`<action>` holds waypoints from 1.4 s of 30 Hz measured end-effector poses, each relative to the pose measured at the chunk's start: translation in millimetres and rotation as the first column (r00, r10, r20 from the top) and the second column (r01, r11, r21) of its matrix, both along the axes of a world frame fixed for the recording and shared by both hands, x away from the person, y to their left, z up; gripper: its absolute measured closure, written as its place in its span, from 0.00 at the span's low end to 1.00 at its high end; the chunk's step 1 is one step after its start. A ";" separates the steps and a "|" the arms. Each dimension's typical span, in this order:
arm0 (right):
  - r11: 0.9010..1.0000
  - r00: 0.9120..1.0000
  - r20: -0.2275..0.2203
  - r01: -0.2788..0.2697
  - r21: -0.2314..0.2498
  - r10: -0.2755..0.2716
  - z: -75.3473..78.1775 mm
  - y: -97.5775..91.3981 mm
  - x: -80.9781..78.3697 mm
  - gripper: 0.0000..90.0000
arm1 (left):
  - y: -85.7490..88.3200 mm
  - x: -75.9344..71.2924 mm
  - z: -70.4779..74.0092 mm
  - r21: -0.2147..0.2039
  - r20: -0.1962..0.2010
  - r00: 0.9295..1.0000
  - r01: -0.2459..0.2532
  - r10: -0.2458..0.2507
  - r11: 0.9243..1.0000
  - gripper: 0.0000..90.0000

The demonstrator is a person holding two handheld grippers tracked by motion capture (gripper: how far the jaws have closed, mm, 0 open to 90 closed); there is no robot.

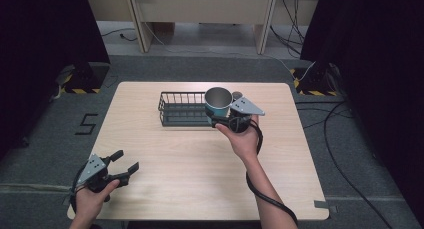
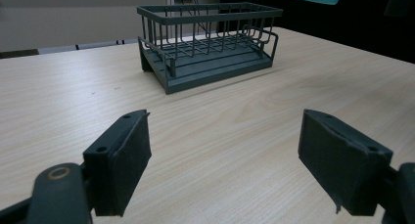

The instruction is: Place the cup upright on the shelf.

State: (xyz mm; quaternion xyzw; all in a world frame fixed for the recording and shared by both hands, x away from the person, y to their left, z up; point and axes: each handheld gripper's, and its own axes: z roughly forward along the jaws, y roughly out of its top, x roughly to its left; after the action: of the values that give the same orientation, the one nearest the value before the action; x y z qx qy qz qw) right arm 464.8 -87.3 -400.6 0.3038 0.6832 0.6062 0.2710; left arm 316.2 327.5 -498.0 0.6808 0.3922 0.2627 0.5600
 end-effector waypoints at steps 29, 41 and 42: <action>1.000 1.000 -0.010 -0.006 -0.003 0.006 5.2 19.8 21.5 0.19 | -0.2 0.1 0.0 -0.006 0.001 1.000 0.001 -0.001 1.000 0.21; 1.000 1.000 -0.019 0.006 0.004 -0.006 5.7 23.4 31.4 0.19 | -0.2 0.1 0.0 -0.007 0.001 1.000 0.002 -0.002 1.000 0.21; 1.000 1.000 -0.020 0.008 0.005 -0.007 5.9 23.8 32.1 0.19 | -0.2 0.1 0.0 -0.007 0.002 1.000 0.002 -0.002 1.000 0.21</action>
State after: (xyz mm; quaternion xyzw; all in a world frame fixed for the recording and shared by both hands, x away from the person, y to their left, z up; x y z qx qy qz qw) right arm 496.9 -63.5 -394.8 0.3132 0.6833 0.6037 0.2655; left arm 316.3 327.4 -498.0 0.6789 0.3922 0.2613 0.5630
